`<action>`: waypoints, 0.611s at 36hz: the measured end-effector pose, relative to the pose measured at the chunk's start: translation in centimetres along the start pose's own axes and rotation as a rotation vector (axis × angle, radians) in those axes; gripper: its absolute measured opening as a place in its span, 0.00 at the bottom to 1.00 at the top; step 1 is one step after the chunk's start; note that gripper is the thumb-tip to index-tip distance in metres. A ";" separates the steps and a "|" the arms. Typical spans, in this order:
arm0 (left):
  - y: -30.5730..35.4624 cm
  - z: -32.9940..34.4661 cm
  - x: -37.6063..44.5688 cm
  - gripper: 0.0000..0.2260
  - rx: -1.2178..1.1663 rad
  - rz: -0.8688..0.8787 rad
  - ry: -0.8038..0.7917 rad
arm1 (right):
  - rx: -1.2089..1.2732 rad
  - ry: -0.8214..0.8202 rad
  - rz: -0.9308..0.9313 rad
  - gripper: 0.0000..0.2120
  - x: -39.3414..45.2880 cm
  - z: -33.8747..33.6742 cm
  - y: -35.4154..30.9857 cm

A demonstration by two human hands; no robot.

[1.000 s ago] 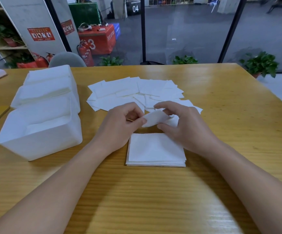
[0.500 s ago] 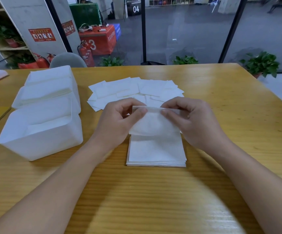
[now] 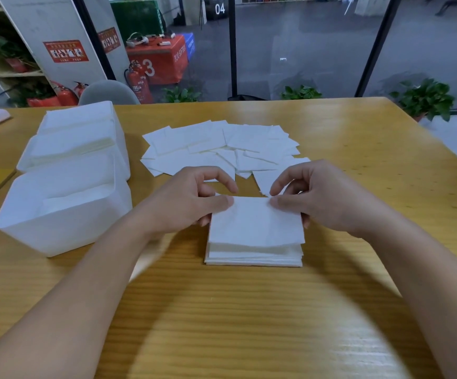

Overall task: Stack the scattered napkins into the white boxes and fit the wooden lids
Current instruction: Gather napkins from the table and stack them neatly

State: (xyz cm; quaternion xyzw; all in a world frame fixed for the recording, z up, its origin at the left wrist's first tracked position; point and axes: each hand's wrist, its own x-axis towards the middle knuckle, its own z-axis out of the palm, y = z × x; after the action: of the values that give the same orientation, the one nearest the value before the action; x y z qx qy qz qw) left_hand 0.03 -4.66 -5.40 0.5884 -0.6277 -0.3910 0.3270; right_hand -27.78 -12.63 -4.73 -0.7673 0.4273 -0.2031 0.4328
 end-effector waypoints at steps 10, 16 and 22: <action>-0.2 -0.2 -0.2 0.13 0.163 -0.064 -0.149 | -0.202 -0.102 0.040 0.11 0.3 0.1 1.0; -0.5 -0.4 -0.1 0.11 0.223 -0.003 -0.051 | -0.295 0.068 -0.078 0.07 0.6 -0.1 1.8; -0.8 0.6 0.3 0.04 0.220 0.094 0.021 | -0.568 -0.044 -0.210 0.14 0.9 0.8 2.2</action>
State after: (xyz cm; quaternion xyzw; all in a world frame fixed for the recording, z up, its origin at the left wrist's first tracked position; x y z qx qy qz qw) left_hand -0.17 -4.89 -6.40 0.5948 -0.6901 -0.2979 0.2850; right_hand -27.84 -13.59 -7.05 -0.9018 0.3758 -0.1025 0.1868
